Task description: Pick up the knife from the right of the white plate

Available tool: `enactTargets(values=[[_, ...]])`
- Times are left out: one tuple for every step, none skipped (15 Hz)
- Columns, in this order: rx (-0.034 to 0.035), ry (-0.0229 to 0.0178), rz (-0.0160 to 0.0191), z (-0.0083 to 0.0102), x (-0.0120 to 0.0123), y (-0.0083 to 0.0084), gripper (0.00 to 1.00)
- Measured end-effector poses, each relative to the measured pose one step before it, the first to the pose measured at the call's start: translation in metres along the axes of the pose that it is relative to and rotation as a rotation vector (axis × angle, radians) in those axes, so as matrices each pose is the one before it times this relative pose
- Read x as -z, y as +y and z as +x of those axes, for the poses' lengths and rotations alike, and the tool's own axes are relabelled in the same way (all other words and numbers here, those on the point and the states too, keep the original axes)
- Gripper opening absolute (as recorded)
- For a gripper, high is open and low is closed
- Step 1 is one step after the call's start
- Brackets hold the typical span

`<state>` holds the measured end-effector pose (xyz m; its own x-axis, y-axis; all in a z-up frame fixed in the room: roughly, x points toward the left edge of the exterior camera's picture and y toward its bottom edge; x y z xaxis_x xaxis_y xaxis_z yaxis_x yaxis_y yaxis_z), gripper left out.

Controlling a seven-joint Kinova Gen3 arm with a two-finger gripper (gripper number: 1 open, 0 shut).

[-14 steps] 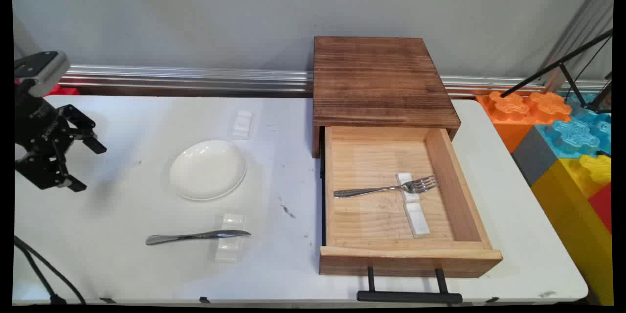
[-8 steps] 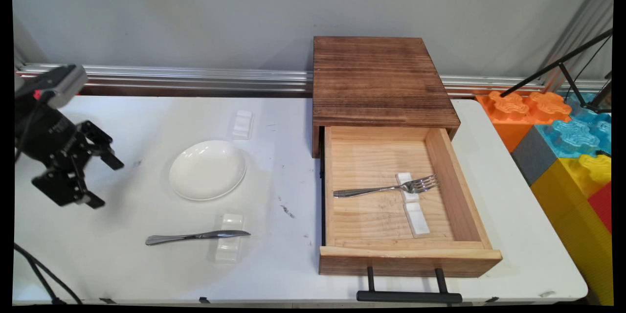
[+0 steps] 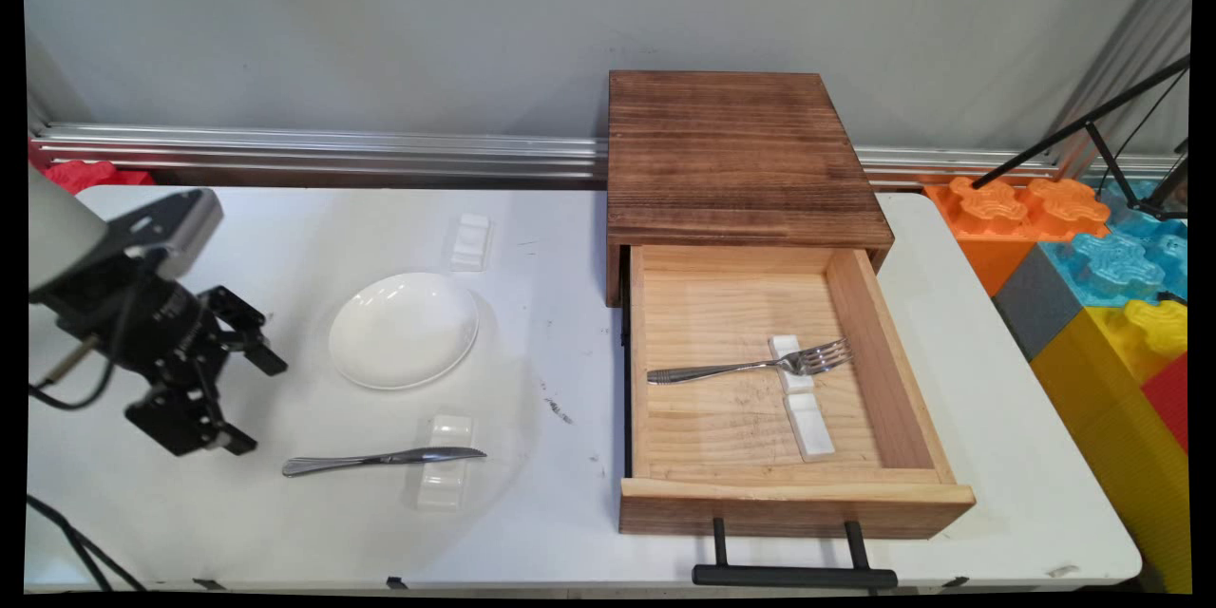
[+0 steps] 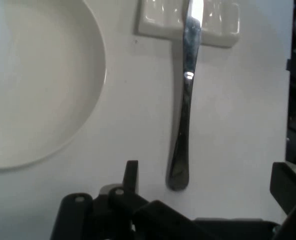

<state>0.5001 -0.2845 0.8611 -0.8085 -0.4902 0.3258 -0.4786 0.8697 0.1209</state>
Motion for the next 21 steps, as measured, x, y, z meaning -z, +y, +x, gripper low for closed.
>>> enactTargets(values=[[-0.00938, 0.00435, 0.00816, 0.00108, -0.00691, 0.00167, 1.0], [-0.00693, 0.00242, 0.00467, 0.00065, -0.00437, 0.00086, 1.0], [-0.01059, 0.00476, 0.00576, 0.00102, -0.00671, 0.00123, 1.0], [-0.00989, 0.00551, 0.00396, 0.00103, -0.00636, 0.00101, 1.0], [-0.01133, 0.00889, 0.00204, 0.00105, -0.00811, 0.00118, 1.0], [-0.00597, 0.00489, 0.00125, 0.00041, -0.00462, 0.00059, 1.0], [-0.00902, 0.00741, 0.00225, 0.0005, -0.00698, 0.00043, 1.0], [-0.00511, 0.00539, 0.00095, 0.00018, -0.00482, 0.00034, 1.0], [-0.00515, 0.00577, 0.00122, 0.00012, -0.0053, 0.00037, 1.0], [-0.00475, 0.00528, 0.00125, 0.00013, -0.00514, 0.00025, 1.0], [-0.00437, 0.00355, 0.00217, 0.00006, -0.00424, 0.00013, 1.0], [-0.00286, 0.00186, 0.00145, 0.00007, -0.00274, 0.00001, 1.0], [-0.00383, 0.00254, 0.00254, -0.00006, -0.00408, 0.00007, 1.0], [-0.00435, 0.00322, 0.00272, 0.00002, -0.00466, 0.00012, 1.0], [-0.00332, 0.00368, 0.00221, 0.00009, -0.00431, 0.00014, 1.0], [-0.00293, 0.00256, 0.00197, 0.00022, -0.00378, -0.00001, 1.0], [-0.00191, 0.00194, 0.00133, 0.00021, -0.00234, -0.00005, 1.0], [-0.00224, 0.00205, 0.0014, 0.00013, -0.00355, 0.00003, 1.0], [-0.00179, 0.00208, 0.00174, 0.00015, -0.00322, 0.0, 1.0], [-0.00082, 0.0014, 0.00107, 0.0001, -0.0021, -0.00002, 1.0], [-0.00102, 0.0023, 0.0018, 0.00013, -0.00349, -0.00005, 1.0]])
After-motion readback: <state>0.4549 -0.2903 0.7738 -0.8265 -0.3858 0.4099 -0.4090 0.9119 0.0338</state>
